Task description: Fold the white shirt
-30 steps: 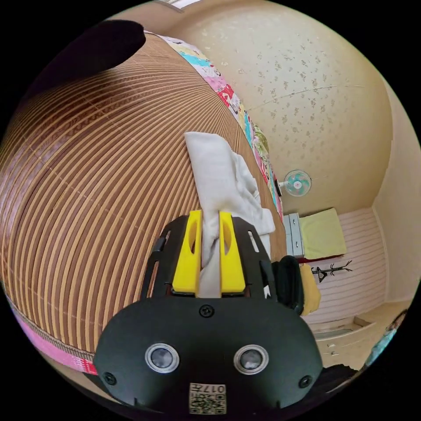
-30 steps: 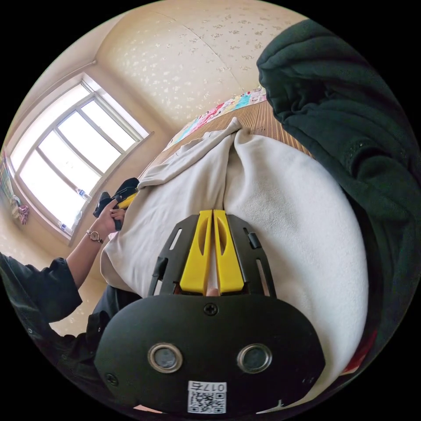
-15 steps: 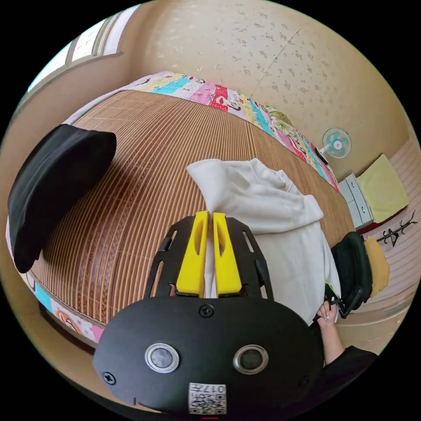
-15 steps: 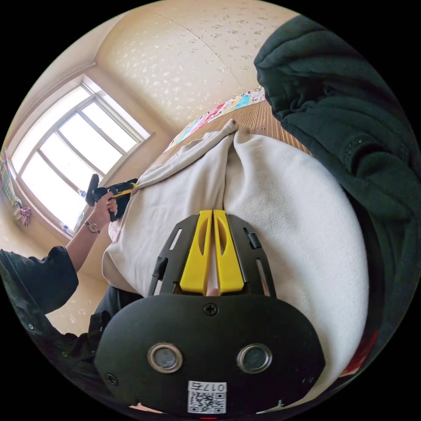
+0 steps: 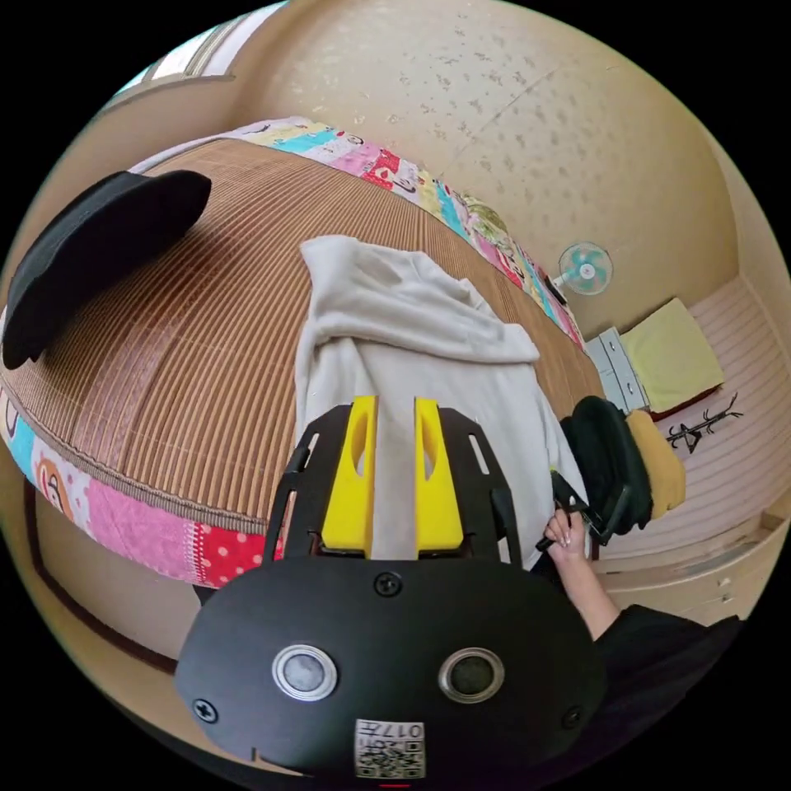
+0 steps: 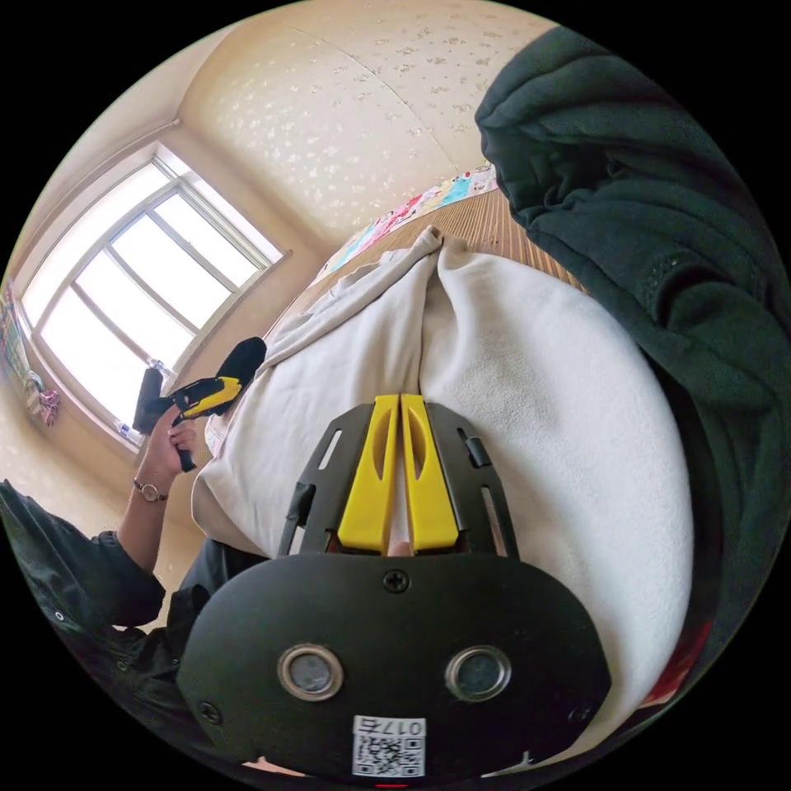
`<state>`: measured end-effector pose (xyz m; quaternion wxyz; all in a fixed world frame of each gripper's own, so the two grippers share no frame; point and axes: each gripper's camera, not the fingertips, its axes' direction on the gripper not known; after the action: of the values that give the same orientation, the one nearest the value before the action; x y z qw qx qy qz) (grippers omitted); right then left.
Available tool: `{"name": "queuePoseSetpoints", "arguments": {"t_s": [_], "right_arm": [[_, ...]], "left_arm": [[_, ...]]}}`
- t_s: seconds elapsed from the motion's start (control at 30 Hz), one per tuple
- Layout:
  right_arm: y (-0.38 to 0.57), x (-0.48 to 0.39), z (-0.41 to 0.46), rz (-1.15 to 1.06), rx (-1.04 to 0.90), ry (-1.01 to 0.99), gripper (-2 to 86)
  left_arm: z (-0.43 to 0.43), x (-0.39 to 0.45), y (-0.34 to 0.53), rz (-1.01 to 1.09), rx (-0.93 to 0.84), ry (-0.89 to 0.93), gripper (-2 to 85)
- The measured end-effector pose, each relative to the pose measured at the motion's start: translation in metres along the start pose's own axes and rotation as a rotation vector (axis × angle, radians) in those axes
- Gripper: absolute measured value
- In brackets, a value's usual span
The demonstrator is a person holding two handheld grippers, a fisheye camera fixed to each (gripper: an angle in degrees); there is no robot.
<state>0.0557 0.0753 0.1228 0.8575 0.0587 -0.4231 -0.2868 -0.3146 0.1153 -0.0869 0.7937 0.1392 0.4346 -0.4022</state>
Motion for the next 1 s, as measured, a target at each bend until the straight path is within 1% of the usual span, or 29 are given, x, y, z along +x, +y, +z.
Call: {"name": "queuePoseSetpoints", "arguments": {"t_s": [0.07,0.13,0.2,0.27,0.33,0.4,0.57,0.67,0.8,0.9,0.97,1.0], "right_arm": [[0.003,-0.007,0.005,0.012,0.009,0.026,0.5],[0.003,-0.02,0.007,0.027,-0.009,0.071,0.6],[0.008,-0.05,-0.002,-0.063,-0.033,0.096,0.6],[0.034,-0.098,-0.031,-0.231,0.013,0.099,0.7],[0.054,-0.116,-0.056,-0.264,0.036,0.088,0.8],[0.071,-0.117,-0.08,-0.223,0.038,0.112,1.0],[0.112,-0.072,-0.13,0.03,-0.005,0.224,3.0],[0.132,-0.049,-0.134,0.139,-0.015,0.236,5.8],[0.142,-0.045,-0.107,0.201,-0.066,0.215,9.1],[0.141,-0.059,-0.067,0.173,-0.134,0.296,11.5],[0.137,-0.072,-0.032,0.139,-0.223,0.327,11.7],[0.136,-0.077,-0.026,0.128,-0.232,0.34,11.4]], "left_arm": [[0.016,0.023,0.03,0.071,-0.04,-0.134,7.4],[0.032,0.026,0.046,0.081,-0.087,-0.252,6.4],[0.031,0.022,0.057,0.1,-0.045,-0.239,4.8],[0.032,0.012,0.058,0.148,-0.075,-0.213,2.7],[0.033,0.003,0.055,0.18,-0.108,-0.197,1.2],[0.036,-0.001,0.051,0.213,-0.136,-0.209,0.2],[0.042,0.001,0.048,0.289,-0.154,-0.374,-0.6],[0.04,-0.017,0.041,0.232,-0.166,-0.333,-0.4],[0.036,-0.029,0.042,0.184,-0.181,-0.276,-0.5],[0.035,-0.035,0.053,0.153,-0.159,-0.241,-0.7],[0.034,-0.034,0.065,0.151,-0.134,-0.247,-0.7],[0.035,-0.031,0.069,0.156,-0.126,-0.261,-0.7]]}}
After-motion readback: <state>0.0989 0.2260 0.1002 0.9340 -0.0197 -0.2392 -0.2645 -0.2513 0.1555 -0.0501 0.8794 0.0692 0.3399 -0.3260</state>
